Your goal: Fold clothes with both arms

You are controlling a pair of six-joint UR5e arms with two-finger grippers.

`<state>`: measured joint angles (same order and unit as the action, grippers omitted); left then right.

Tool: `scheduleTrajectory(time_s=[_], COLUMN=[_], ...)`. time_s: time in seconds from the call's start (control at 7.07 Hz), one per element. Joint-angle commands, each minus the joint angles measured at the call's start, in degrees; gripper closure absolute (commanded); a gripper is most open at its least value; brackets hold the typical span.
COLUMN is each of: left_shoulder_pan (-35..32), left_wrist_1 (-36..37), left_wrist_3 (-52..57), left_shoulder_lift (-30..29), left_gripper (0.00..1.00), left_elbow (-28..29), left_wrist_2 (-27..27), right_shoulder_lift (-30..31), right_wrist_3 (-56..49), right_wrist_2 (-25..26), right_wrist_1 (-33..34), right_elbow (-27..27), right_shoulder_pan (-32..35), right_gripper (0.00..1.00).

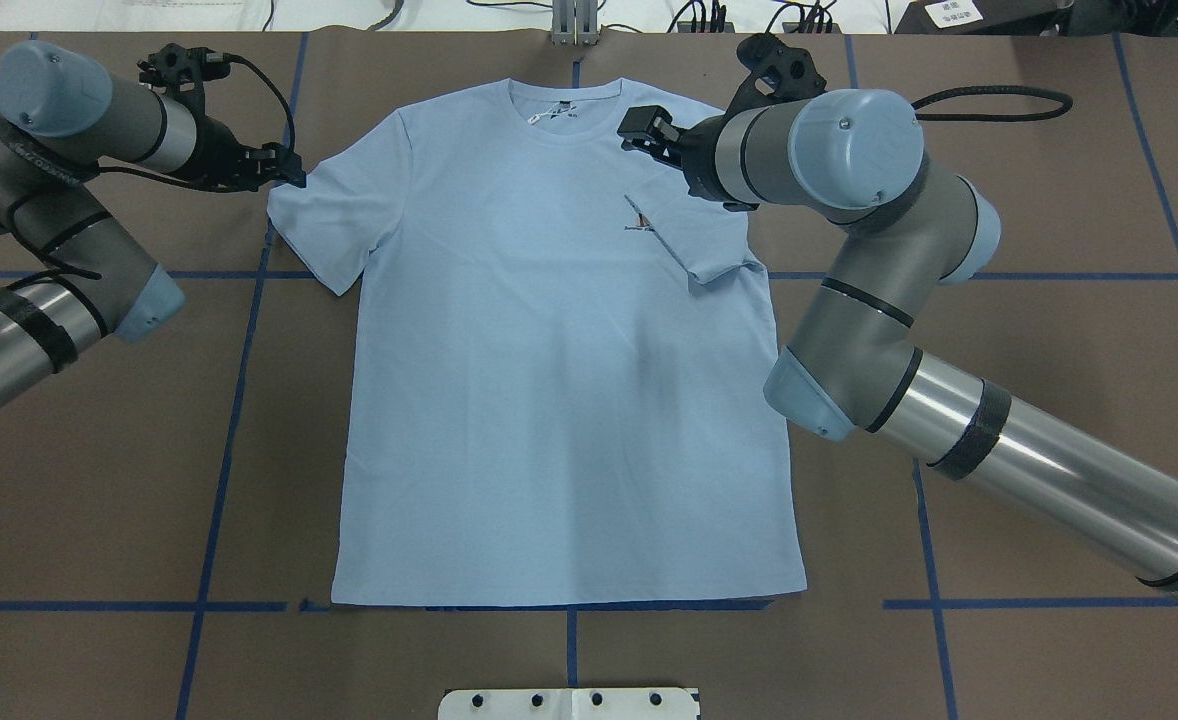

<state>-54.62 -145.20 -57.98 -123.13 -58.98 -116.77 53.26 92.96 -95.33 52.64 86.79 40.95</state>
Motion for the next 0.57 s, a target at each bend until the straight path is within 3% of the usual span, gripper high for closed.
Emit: scheduleTrajectory(time_s=[0.0, 0.14, 0.28, 0.42], left_shoulder_pan=[1.09, 1.18, 1.19, 1.1], left_wrist_1=[-0.61, -1.13, -1.14, -0.97], left_wrist_3=[-0.12, 0.06, -0.03, -0.12], left_shoulder_lift=[-0.18, -0.09, -0.09, -0.27], left_gripper=[0.36, 0.38, 0.59, 1.0], left_elbow=[1.67, 2.29, 2.47, 2.38], left_wrist_2=[0.4, 0.49, 0.49, 0.4], right_shoulder_lift=[0.44, 0.45, 0.45, 0.36], right_wrist_3=[-0.06, 0.02, 0.2, 0.11], right_wrist_2=[0.58, 0.58, 0.58, 0.67], right_wrist_1=[0.01, 0.01, 0.01, 0.01], right_elbow=[0.14, 0.14, 0.14, 0.31], right_shoulder_pan=[0.0, 0.0, -0.08, -0.08], right_gripper=[0.0, 0.0, 0.0, 0.0])
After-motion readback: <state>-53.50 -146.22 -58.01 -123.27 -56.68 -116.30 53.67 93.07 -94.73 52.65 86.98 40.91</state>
